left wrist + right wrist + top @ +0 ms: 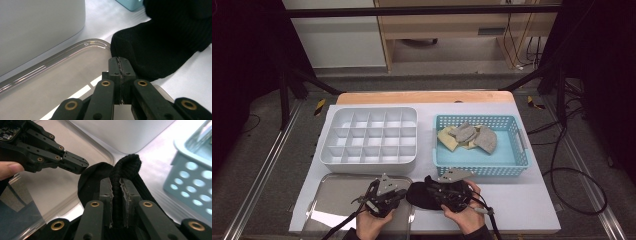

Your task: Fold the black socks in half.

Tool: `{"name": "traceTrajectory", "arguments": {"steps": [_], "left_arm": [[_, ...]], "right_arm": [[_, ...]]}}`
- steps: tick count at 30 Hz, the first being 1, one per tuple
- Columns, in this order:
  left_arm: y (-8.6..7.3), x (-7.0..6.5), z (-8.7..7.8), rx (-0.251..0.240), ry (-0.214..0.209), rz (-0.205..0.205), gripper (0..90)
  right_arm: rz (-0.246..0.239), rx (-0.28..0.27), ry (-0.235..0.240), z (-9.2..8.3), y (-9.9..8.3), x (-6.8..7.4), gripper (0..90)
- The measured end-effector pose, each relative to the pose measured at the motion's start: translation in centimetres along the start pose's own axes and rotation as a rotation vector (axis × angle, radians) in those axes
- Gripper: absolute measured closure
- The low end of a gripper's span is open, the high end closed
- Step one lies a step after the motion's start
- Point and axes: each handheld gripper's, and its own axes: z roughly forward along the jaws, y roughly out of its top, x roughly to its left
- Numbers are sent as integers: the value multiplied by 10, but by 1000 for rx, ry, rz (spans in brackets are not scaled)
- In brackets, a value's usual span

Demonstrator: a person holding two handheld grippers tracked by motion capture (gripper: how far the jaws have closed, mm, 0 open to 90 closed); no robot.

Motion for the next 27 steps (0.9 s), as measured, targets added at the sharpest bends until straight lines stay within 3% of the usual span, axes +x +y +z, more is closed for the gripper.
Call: {"name": "traceTrajectory", "arguments": {"steps": [9,16,22,27], "left_arm": [[0,1,-1,2,6,2,894],[1,12,-16,-41,27,-29,893],[2,20,-26,-68,44,-53,889],[3,20,-28,-76,45,-55,885]], "right_arm": [[-13,33,-16,26,4,11,796],[-20,29,4,38,1,17,745],[3,-36,86,23,3,16,681],[25,-99,100,5,4,9,691]]}}
